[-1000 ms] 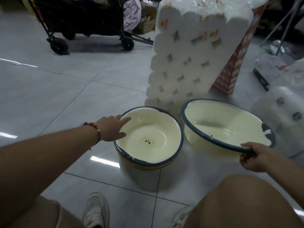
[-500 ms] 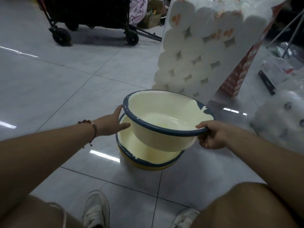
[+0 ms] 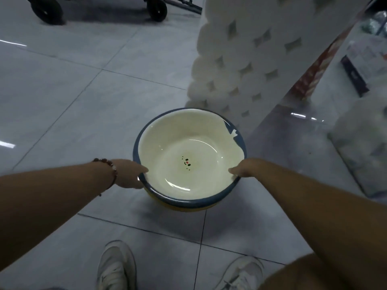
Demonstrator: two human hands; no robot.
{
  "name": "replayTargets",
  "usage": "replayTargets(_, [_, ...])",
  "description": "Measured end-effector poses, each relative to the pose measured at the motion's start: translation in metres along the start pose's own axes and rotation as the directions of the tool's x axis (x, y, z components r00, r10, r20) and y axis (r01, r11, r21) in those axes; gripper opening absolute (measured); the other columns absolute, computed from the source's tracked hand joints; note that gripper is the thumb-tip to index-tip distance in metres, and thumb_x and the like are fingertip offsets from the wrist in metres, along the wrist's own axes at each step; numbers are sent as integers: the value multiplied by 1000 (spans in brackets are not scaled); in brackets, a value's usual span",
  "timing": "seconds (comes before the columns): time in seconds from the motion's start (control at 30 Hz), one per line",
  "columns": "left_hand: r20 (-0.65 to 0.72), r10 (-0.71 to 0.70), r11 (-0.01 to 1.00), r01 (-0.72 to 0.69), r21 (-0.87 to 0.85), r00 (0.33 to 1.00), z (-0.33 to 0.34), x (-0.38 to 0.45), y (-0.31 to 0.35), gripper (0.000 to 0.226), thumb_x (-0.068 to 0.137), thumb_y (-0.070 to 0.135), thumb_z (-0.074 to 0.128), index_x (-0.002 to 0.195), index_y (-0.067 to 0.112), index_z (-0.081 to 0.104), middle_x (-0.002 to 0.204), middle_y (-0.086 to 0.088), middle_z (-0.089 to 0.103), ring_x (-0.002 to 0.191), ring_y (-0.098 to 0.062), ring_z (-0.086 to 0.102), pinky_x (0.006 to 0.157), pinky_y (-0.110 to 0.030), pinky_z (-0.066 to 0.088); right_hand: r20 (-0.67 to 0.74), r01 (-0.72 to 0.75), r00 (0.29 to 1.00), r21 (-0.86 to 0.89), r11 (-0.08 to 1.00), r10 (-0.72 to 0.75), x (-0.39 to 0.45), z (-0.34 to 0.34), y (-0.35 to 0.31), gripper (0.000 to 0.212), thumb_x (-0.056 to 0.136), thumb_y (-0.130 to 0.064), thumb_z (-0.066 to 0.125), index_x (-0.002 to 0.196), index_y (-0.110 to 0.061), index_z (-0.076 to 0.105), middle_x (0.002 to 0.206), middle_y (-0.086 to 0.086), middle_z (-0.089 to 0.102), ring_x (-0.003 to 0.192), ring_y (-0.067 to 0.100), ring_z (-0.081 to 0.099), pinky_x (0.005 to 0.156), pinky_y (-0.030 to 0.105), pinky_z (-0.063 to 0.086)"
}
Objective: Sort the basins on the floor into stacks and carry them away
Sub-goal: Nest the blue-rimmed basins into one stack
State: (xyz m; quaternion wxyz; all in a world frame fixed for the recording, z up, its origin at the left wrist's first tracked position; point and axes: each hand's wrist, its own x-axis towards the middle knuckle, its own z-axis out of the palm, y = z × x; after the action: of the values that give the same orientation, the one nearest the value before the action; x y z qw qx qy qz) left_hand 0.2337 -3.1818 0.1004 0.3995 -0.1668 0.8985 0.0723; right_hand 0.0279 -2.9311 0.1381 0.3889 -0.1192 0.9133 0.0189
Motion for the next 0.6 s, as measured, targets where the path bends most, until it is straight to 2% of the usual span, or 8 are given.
replayTargets(0.07, [20,-18,997,16,74,1000,-8,6,10,66,94,50,50,152,24,29,152,-3,41,137,-23,41,110,-34,35,-43,55,997,-93,994,-59,3,-22,9,67,101,-45,41,150,-3,26,157,16,26,143,31,28,114,35,24])
replayTargets(0.13, [-30,-47,982,52,183,998,-21,7,23,71,93,55,46,153,26,21,149,-2,45,134,-24,46,106,-36,41,-131,110,984,-109,988,-124,6,-44,26,76,93,-51,52,152,-9,25,158,12,26,143,30,29,115,36,25])
replayTargets(0.17, [-81,-43,968,62,242,996,-28,6,30,70,92,56,45,152,27,21,144,-1,49,129,-25,50,102,-38,45,-176,150,968,-172,974,-180,5,-52,37,78,91,-52,54,152,-13,25,159,10,25,143,29,28,116,37,25])
replayTargets(0.27, [-320,80,934,40,354,944,-51,3,65,63,92,56,44,148,31,28,129,-1,56,115,-23,57,93,-39,50,-275,224,878,-485,845,-391,-11,-67,76,73,88,-48,55,150,-22,27,155,8,31,141,28,30,115,39,27])
replayTargets(0.33, [-381,183,938,-45,344,906,-65,-5,97,65,94,56,43,151,33,24,137,-3,51,120,-25,54,97,-38,47,-255,232,865,-561,795,-432,-32,-66,108,75,88,-50,55,151,-25,25,155,5,32,140,27,30,115,40,26])
replayTargets(0.4, [-375,278,926,-142,351,884,-75,-16,132,68,95,57,43,153,33,18,149,-5,41,128,-27,49,102,-40,43,-246,186,905,-504,843,-347,-53,-55,153,77,90,-52,54,154,-25,21,157,6,28,142,27,28,116,39,25])
replayTargets(0.5, [-361,410,876,-252,411,838,-86,-36,187,68,97,54,43,155,32,16,160,-7,24,135,-28,43,104,-39,42,-276,29,955,-269,963,-106,-86,-20,238,80,91,-55,53,155,-23,17,160,7,23,145,26,25,117,40,24])
replayTargets(0.6, [-335,511,823,-338,456,792,-94,-56,242,67,97,52,45,154,29,17,161,-8,18,137,-29,41,104,-40,42,-254,-145,960,-96,985,117,-119,34,328,80,92,-55,51,155,-22,14,160,8,21,145,28,24,117,43,24])
